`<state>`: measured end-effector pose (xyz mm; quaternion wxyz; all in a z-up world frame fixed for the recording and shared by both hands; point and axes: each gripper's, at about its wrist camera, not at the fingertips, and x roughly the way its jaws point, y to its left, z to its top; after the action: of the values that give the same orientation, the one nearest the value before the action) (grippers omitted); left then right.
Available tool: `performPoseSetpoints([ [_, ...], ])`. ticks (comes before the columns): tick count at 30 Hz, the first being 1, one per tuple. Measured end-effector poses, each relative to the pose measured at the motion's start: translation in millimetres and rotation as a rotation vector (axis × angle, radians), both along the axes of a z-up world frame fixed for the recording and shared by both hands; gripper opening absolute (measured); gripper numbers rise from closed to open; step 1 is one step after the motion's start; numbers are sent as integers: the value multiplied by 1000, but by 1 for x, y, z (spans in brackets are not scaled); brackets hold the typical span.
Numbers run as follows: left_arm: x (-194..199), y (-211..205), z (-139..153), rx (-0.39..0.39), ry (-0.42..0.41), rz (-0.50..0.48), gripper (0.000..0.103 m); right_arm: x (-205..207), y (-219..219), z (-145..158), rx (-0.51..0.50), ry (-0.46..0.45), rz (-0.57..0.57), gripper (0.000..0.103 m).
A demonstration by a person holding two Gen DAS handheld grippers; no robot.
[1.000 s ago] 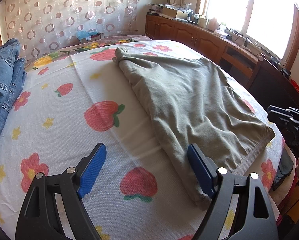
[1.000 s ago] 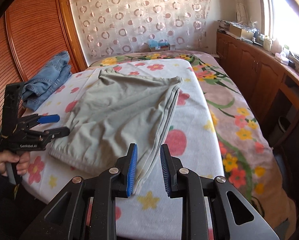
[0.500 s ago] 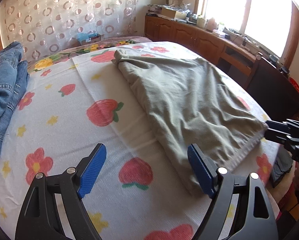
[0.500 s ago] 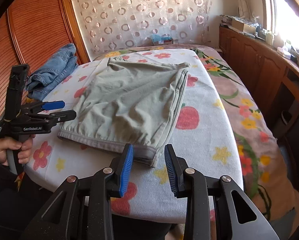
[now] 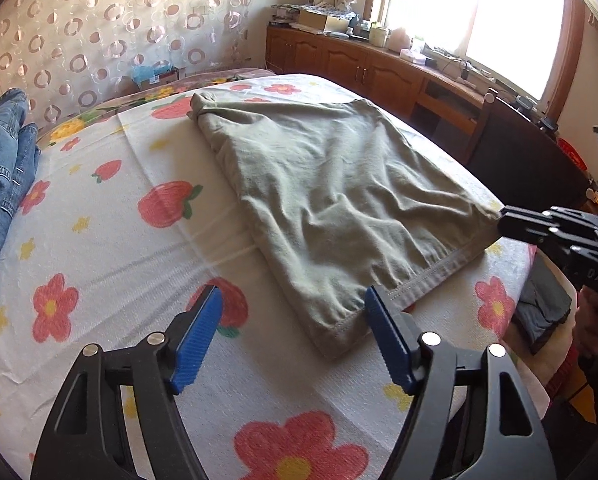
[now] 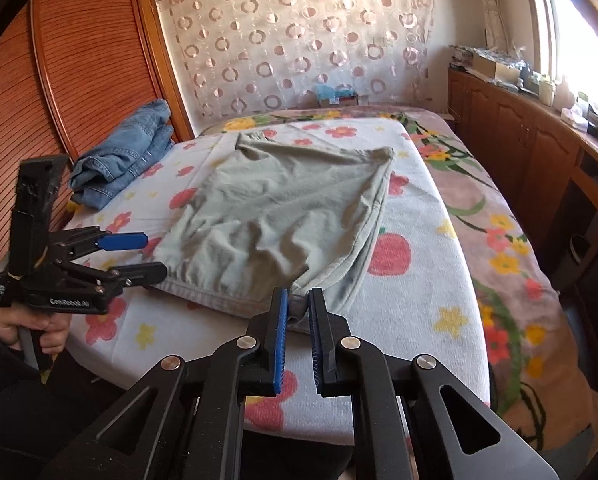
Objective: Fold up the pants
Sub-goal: 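Grasp the shorts' hem with the right gripper while the left gripper grasps the shorts' edge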
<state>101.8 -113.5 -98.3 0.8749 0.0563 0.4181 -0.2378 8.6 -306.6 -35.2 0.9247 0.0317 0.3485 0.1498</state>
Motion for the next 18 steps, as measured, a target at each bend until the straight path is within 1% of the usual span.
performPoseSetpoints([
  [2,-2,0,-1,0,1,-5,66,1,1,-2,-4,11,-5,11],
  [7,-3,-1,-4,-6,9,-7,65,2,-3,-1,4,11,-21,11],
  [8,-3,-1,-3,-10,9,-12,60,2,-4,-1,7,13,-24,11],
  [10,-5,-3,-3,-14,7,-21,55,2,-3,-1,-2,19,-30,12],
  [12,-7,-4,-1,-22,1,-35,43,0,-3,-3,-9,21,-31,14],
  [13,-8,-4,-1,-26,-1,-36,41,0,-3,-3,-9,22,-30,15],
  [15,-9,-1,2,-32,-19,-23,31,-1,-1,-5,-13,28,-29,15],
  [16,-10,1,4,-34,-33,-8,30,0,-1,-5,-18,29,-28,15],
  [18,-8,8,6,-38,-38,16,25,0,-2,-5,-21,31,-26,15],
])
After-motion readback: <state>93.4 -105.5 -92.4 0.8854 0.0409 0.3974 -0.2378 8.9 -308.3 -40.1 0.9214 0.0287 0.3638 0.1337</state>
